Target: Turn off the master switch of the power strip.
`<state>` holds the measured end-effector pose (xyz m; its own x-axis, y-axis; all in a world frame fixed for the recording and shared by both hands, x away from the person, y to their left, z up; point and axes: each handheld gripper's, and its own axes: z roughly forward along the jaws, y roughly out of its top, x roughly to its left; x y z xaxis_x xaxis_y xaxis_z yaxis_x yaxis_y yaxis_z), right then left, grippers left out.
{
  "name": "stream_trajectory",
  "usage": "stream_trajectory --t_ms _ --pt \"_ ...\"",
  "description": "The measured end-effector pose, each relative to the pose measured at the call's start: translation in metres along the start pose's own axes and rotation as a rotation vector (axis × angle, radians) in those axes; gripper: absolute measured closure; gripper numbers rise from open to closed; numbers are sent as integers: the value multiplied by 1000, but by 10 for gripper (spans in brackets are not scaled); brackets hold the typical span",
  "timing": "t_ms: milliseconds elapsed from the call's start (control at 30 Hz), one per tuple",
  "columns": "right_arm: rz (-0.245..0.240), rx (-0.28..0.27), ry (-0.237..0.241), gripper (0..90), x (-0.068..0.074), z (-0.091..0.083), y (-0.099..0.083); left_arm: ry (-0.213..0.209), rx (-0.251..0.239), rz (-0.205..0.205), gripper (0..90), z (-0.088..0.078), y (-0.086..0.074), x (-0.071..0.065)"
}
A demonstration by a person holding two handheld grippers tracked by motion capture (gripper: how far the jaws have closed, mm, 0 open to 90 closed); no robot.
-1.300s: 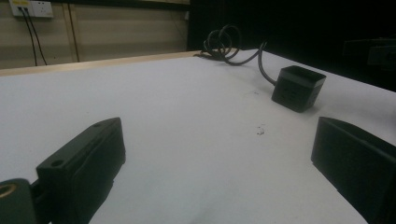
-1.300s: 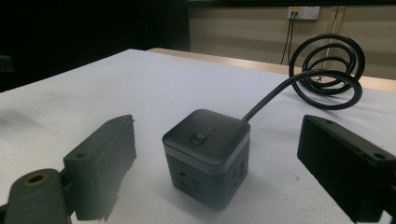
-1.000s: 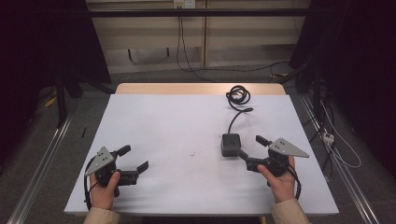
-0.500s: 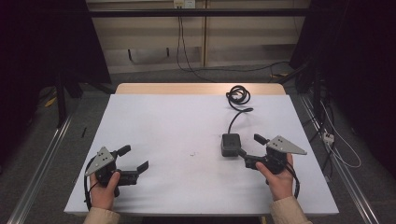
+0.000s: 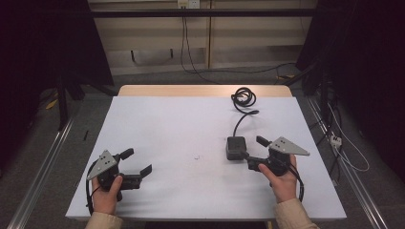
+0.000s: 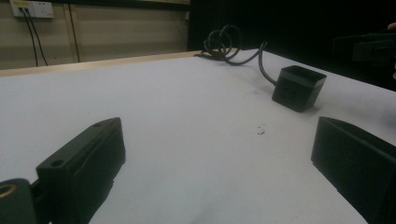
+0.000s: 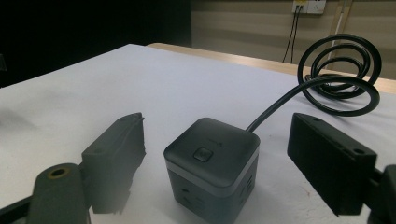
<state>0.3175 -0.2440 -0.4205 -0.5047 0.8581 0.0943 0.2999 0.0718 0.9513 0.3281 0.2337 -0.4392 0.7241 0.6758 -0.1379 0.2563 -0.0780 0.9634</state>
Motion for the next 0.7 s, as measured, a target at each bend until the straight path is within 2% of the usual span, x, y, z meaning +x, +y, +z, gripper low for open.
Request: stream_trajectory --t_ms 700 --pt "-8 24 -9 258 0 7 2 -2 4 5 25 1 0 0"
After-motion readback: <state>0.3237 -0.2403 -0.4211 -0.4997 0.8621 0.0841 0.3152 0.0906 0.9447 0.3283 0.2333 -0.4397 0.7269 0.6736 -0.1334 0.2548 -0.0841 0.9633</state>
